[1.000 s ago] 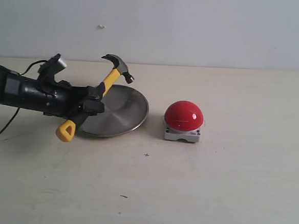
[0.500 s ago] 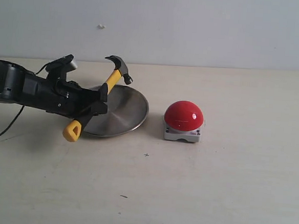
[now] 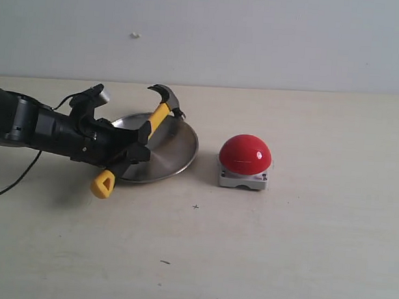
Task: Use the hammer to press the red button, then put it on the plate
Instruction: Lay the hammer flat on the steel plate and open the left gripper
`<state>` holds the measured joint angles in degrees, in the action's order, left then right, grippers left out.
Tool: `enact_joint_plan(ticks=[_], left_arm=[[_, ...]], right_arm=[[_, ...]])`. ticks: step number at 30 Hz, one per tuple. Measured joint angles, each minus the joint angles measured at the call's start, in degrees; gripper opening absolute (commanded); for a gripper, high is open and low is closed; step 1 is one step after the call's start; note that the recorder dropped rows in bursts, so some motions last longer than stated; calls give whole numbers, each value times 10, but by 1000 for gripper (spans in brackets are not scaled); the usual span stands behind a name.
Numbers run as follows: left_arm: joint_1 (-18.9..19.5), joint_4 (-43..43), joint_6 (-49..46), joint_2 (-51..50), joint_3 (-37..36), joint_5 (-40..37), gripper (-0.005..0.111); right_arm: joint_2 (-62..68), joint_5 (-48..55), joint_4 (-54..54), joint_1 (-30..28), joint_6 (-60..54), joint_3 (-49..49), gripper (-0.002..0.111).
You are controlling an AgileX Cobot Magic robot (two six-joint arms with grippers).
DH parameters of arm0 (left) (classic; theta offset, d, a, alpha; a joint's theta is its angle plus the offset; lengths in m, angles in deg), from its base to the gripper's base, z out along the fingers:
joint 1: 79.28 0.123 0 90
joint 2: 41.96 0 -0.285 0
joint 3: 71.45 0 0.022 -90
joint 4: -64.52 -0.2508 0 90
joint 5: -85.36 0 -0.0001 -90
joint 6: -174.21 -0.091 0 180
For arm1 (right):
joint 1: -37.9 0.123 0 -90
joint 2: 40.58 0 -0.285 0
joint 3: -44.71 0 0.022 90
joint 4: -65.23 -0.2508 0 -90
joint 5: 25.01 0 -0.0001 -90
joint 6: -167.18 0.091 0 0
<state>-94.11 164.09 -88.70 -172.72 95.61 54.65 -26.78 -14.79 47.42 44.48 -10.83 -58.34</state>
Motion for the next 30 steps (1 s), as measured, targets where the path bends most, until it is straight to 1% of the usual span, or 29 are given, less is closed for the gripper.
enact_joint_plan(ticks=[3,4,6,9,17,21,30], left_arm=[[0,0,0,0,0,-2,22],[0,0,0,0,0,-2,30],[0,0,0,0,0,-3,42],[0,0,-2,0,1,-5,49],[0,0,-2,0,1,-11,49],[1,0,-2,5,1,5,49],[37,0,-3,49,-12,17,48]], right_arm=[[0,0,0,0,0,0,0],[0,0,0,0,0,0,0],[0,0,0,0,0,0,0],[0,0,0,0,0,0,0],[0,0,0,0,0,0,0],[0,0,0,0,0,0,0],[0,0,0,0,0,0,0]])
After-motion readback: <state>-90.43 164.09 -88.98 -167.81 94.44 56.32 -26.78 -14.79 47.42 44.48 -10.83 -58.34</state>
